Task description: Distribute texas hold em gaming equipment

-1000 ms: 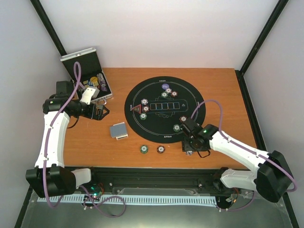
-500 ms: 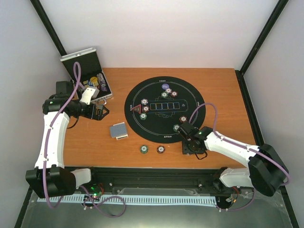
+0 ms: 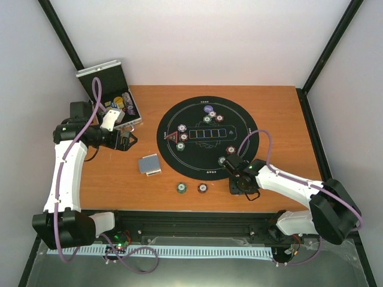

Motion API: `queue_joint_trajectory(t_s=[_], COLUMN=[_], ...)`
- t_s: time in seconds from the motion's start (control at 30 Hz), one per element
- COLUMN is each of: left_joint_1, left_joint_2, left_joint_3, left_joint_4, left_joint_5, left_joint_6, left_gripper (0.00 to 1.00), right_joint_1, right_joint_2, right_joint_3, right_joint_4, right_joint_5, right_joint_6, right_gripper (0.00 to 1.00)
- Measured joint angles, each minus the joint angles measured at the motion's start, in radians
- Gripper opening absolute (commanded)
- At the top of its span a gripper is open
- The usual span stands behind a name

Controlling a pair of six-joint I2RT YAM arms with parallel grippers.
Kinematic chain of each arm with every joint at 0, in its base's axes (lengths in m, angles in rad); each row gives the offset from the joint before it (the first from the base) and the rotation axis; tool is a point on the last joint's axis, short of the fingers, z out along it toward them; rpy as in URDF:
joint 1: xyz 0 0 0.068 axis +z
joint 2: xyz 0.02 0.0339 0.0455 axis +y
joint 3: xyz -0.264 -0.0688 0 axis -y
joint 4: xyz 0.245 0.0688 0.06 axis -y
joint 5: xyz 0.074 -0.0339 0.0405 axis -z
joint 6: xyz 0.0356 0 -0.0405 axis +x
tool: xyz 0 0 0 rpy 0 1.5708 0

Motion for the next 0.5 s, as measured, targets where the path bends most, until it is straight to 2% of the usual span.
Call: queue_joint_trajectory(t_s=[0.3,0.5], left_joint_1=[0.000,0.000], left_joint_2=[0.000,0.000], left_joint_3=[0.003,0.004], left_joint_4=[0.000,0.000], left_joint_5=[-0.001,-0.001], left_joint_6=[0.000,0.000], left_gripper=[1.00,1.00], right_joint_1=[0.000,0.000], right_joint_2=[0.000,-0.007], right_joint_3=[0.003,0.059], right_joint_4=[-0.003,-0.047], right_joint_5=[0.003,0.006], right_joint_6=[0.001,0.001], right_gripper=[0.24,0.19])
